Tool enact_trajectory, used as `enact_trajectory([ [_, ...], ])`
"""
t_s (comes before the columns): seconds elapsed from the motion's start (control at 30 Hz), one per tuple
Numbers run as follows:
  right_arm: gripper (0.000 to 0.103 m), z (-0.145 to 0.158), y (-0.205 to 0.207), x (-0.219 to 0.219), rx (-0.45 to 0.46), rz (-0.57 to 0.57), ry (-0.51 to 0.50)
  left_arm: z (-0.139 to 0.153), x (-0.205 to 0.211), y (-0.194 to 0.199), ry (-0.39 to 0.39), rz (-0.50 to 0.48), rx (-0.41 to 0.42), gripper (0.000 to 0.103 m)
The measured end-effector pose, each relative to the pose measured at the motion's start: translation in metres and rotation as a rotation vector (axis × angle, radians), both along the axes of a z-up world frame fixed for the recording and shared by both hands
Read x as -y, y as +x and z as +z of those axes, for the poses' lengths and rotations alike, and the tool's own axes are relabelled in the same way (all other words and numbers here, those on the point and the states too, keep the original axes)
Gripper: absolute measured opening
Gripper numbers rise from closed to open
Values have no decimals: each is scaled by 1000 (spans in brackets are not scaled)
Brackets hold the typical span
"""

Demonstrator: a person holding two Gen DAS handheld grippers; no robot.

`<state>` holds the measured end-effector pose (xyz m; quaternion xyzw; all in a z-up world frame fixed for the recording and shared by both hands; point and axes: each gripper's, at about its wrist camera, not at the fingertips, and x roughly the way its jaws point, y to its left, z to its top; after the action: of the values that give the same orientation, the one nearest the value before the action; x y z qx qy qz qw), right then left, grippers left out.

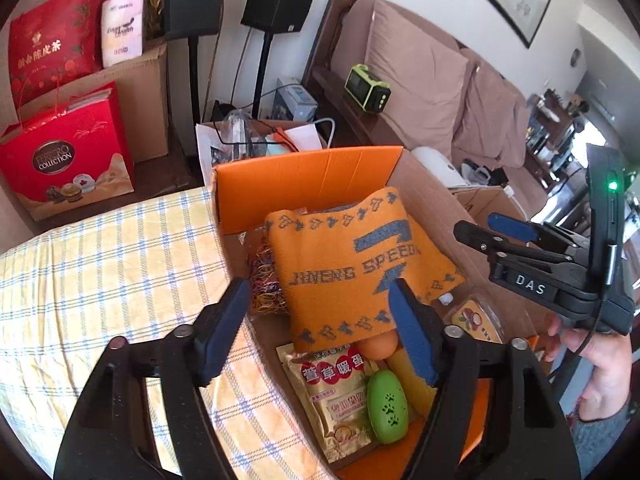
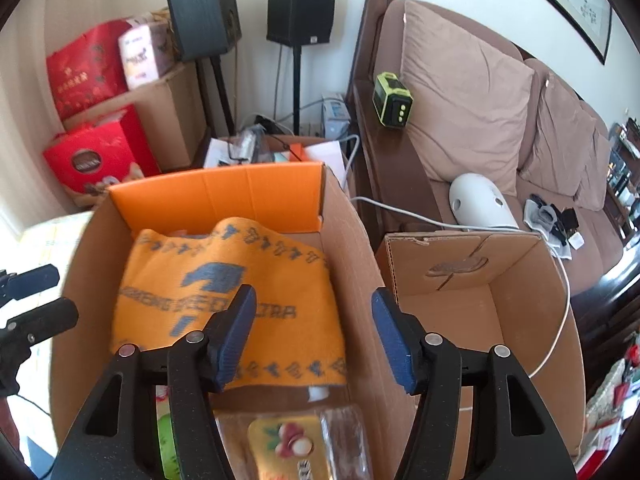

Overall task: Organize objects
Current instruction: 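Carry the towel over the box with both grippers and open them to lay it in, then withdraw both tools from the box back over the table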

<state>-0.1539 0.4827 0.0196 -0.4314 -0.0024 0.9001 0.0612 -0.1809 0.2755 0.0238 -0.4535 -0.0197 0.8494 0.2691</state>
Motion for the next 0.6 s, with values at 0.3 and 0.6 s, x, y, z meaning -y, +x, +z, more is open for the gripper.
enact_trajectory([
  [0.3,80,23,33,32,-71,55,-55,16,34,19,-38,47,-28,85],
  [0.6,82,34,53,73,-116,102,-68,20,73,34,-34,103,-42,85],
])
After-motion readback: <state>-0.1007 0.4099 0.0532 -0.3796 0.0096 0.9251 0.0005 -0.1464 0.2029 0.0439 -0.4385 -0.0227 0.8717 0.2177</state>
